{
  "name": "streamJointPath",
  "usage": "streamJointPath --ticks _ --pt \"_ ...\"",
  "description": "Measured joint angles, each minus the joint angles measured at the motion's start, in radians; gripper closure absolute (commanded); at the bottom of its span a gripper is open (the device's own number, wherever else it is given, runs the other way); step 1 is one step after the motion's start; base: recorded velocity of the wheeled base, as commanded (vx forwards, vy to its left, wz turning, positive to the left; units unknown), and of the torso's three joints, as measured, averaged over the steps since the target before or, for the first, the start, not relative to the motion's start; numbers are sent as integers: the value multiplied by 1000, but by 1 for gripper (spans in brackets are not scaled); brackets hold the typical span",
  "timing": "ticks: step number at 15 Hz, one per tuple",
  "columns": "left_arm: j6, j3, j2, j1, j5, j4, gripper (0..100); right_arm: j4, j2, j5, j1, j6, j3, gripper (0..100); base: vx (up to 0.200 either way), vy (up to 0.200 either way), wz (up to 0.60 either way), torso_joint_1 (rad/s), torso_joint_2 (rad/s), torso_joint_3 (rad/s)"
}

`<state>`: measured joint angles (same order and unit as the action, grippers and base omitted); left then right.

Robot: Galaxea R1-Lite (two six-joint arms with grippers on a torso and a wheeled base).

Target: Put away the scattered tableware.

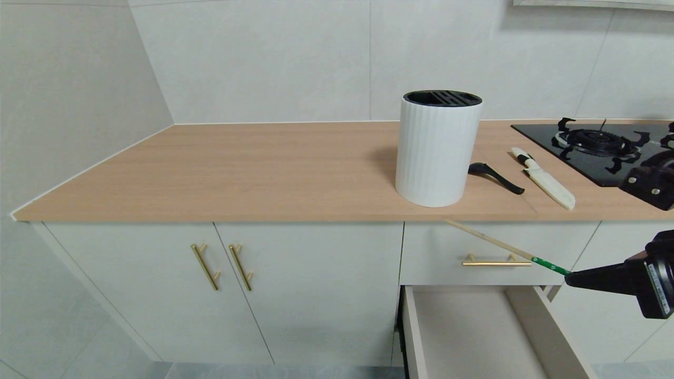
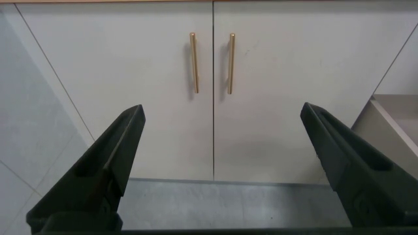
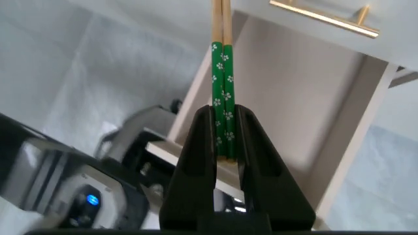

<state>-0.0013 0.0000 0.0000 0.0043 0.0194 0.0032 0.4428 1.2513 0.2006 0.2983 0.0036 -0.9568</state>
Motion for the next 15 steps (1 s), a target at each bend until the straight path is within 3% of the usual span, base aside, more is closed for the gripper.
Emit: streamJointPath --ticks 5,15 --pt "0 0 0 0 0 0 0 -1 28 0 0 -9 17 100 0 0 0 -44 108 61" --pt "0 0 0 0 0 0 0 -9 56 -1 2 -33 32 100 0 0 0 -150 448 290"
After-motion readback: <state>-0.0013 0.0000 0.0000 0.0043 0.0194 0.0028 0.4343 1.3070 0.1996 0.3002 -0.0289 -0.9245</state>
